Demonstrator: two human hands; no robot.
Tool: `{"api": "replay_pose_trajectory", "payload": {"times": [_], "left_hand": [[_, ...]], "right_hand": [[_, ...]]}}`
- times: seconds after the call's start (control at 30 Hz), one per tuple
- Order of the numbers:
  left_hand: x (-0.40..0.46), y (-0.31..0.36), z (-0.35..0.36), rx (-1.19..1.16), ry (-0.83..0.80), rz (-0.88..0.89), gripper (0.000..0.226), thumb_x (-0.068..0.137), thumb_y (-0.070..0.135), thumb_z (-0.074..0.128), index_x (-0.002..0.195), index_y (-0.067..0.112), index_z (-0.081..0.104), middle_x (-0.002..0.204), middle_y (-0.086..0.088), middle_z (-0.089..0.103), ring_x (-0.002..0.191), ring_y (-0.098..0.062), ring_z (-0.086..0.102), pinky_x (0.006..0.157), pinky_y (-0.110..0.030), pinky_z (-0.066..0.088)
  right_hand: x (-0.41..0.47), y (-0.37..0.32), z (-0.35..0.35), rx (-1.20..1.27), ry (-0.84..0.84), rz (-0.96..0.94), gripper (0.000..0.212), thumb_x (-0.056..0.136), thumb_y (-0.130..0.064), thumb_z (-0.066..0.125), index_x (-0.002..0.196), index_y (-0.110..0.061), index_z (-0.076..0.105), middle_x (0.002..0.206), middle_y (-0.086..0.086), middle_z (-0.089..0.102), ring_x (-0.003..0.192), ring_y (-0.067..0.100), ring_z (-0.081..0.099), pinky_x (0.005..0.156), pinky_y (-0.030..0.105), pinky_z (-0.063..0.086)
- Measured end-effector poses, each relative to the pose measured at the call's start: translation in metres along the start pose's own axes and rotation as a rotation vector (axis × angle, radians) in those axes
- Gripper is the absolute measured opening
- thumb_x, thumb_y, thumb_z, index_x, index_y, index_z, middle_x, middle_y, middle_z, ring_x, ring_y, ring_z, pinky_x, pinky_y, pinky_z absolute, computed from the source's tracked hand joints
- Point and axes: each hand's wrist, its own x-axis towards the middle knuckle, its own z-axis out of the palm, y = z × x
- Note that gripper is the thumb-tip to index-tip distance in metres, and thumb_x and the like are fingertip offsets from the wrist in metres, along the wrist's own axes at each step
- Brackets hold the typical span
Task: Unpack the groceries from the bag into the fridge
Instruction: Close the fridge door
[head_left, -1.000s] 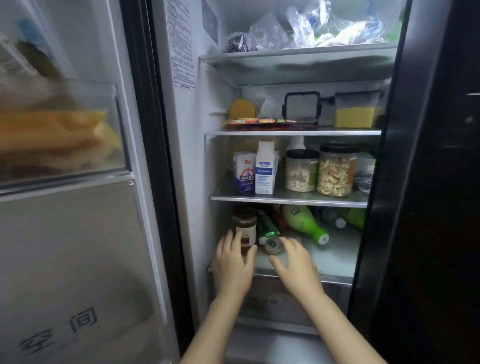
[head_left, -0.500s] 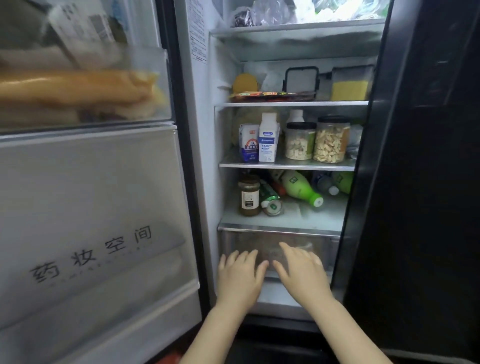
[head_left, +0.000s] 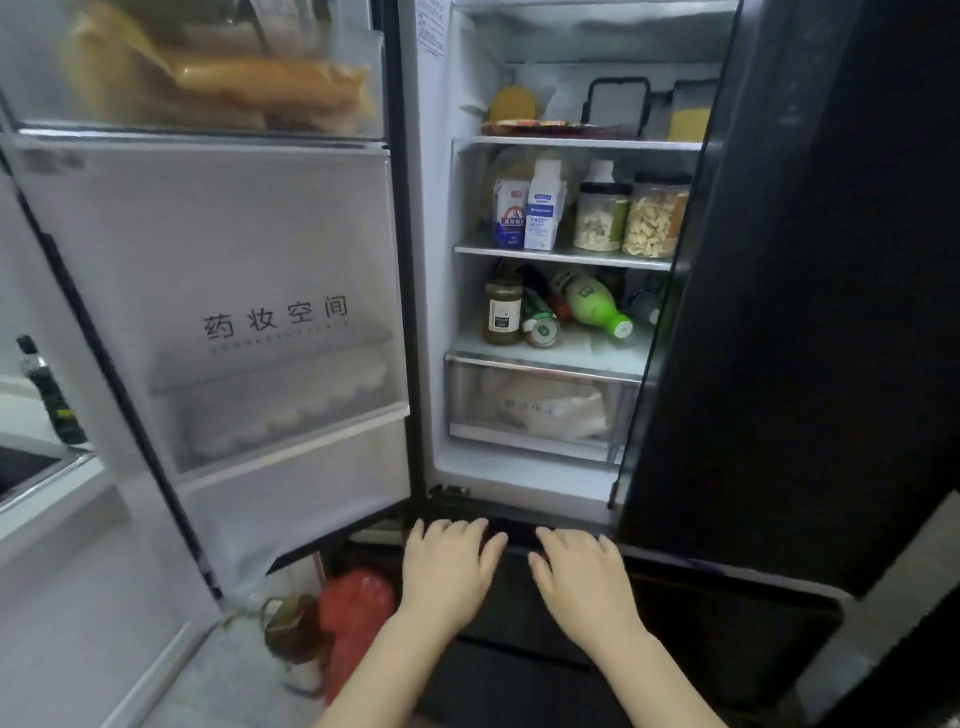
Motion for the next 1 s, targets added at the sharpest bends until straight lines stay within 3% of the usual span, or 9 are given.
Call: {"api": "replay_pose_trajectory", "payload": {"times": [0.13, 0.3, 0.4, 0.5, 0.6, 0.67, 0.77, 0.83, 1.0], "left_hand": [[-0.058, 0.000, 0.006, -0.020, -0.037, -0.064, 0.053, 0.097, 0.057, 0.022, 0.137, 0.031, 0.046, 0.137, 0.011, 0.054, 0.131, -0.013, 0.043, 0.115, -0.039, 0.020], [-0.105, -0.026, -0.019, -0.041, 0.077, -0.139, 0.054, 0.097, 0.058, 0.021, 0.139, 0.033, 0.044, 0.140, 0.013, 0.051, 0.135, -0.011, 0.039, 0.116, -0.038, 0.018], [-0.121, -0.053, -0.049, -0.027, 0.233, -0.180, 0.061, 0.092, 0.059, 0.019, 0.129, 0.030, 0.057, 0.127, 0.010, 0.063, 0.125, -0.014, 0.052, 0.111, -0.042, 0.029], [-0.128, -0.090, -0.081, -0.053, 0.459, -0.188, 0.056, 0.091, 0.055, 0.027, 0.114, 0.024, 0.068, 0.110, 0.008, 0.072, 0.107, -0.018, 0.064, 0.099, -0.046, 0.044], [-0.130, -0.126, -0.117, -0.068, 0.595, -0.217, 0.057, 0.091, 0.054, 0.028, 0.118, 0.021, 0.067, 0.115, 0.002, 0.070, 0.111, -0.023, 0.063, 0.100, -0.048, 0.044], [-0.130, -0.149, -0.140, -0.077, 0.666, -0.230, 0.059, 0.092, 0.054, 0.027, 0.126, 0.020, 0.062, 0.130, -0.005, 0.062, 0.125, -0.028, 0.053, 0.105, -0.048, 0.038], [-0.126, -0.184, -0.172, -0.142, 0.665, -0.234, 0.066, 0.092, 0.060, 0.019, 0.146, 0.027, 0.034, 0.157, -0.002, 0.025, 0.146, -0.022, 0.017, 0.117, -0.042, 0.018], [-0.117, -0.210, -0.192, -0.210, 0.674, -0.201, 0.070, 0.090, 0.063, 0.014, 0.151, 0.029, 0.019, 0.161, 0.001, 0.009, 0.148, -0.018, 0.004, 0.119, -0.038, 0.009], [-0.082, -0.258, -0.232, -0.378, 0.667, -0.092, 0.058, 0.099, 0.049, 0.027, 0.151, 0.033, 0.007, 0.161, 0.009, -0.002, 0.148, -0.013, -0.003, 0.118, -0.032, 0.002]], "right_hand": [[-0.049, -0.014, 0.013, 0.015, -0.081, -0.030, 0.046, 0.099, -0.042, 0.029, 0.141, -0.024, 0.036, 0.139, -0.007, 0.050, 0.131, 0.014, 0.041, 0.114, 0.039, 0.022], [-0.077, -0.049, 0.009, 0.024, -0.071, -0.109, 0.048, 0.099, -0.044, 0.028, 0.143, -0.027, 0.033, 0.140, -0.010, 0.048, 0.133, 0.011, 0.038, 0.114, 0.038, 0.021], [-0.072, -0.081, -0.006, 0.036, 0.010, -0.193, 0.047, 0.098, -0.044, 0.030, 0.141, -0.026, 0.037, 0.138, -0.010, 0.051, 0.132, 0.012, 0.040, 0.114, 0.039, 0.023], [-0.062, -0.123, -0.025, 0.070, 0.212, -0.273, 0.044, 0.092, -0.043, 0.035, 0.124, -0.022, 0.057, 0.115, -0.007, 0.067, 0.114, 0.016, 0.060, 0.100, 0.044, 0.043], [-0.053, -0.166, -0.045, 0.093, 0.365, -0.347, 0.046, 0.086, -0.043, 0.035, 0.111, -0.019, 0.065, 0.103, -0.005, 0.071, 0.101, 0.019, 0.066, 0.090, 0.045, 0.051], [-0.046, -0.195, -0.062, 0.093, 0.426, -0.391, 0.047, 0.087, -0.043, 0.036, 0.115, -0.017, 0.064, 0.111, -0.001, 0.069, 0.107, 0.021, 0.064, 0.093, 0.046, 0.049], [-0.032, -0.239, -0.086, 0.097, 0.545, -0.449, 0.047, 0.087, -0.041, 0.038, 0.118, -0.014, 0.062, 0.119, 0.007, 0.065, 0.114, 0.027, 0.060, 0.094, 0.048, 0.049], [-0.020, -0.271, -0.103, 0.113, 0.627, -0.470, 0.048, 0.088, -0.041, 0.038, 0.121, -0.013, 0.060, 0.125, 0.012, 0.062, 0.119, 0.029, 0.056, 0.096, 0.050, 0.046], [0.016, -0.335, -0.150, 0.123, 0.801, -0.526, 0.050, 0.090, -0.042, 0.037, 0.133, -0.019, 0.050, 0.142, 0.014, 0.046, 0.135, 0.034, 0.037, 0.106, 0.054, 0.033]]}}
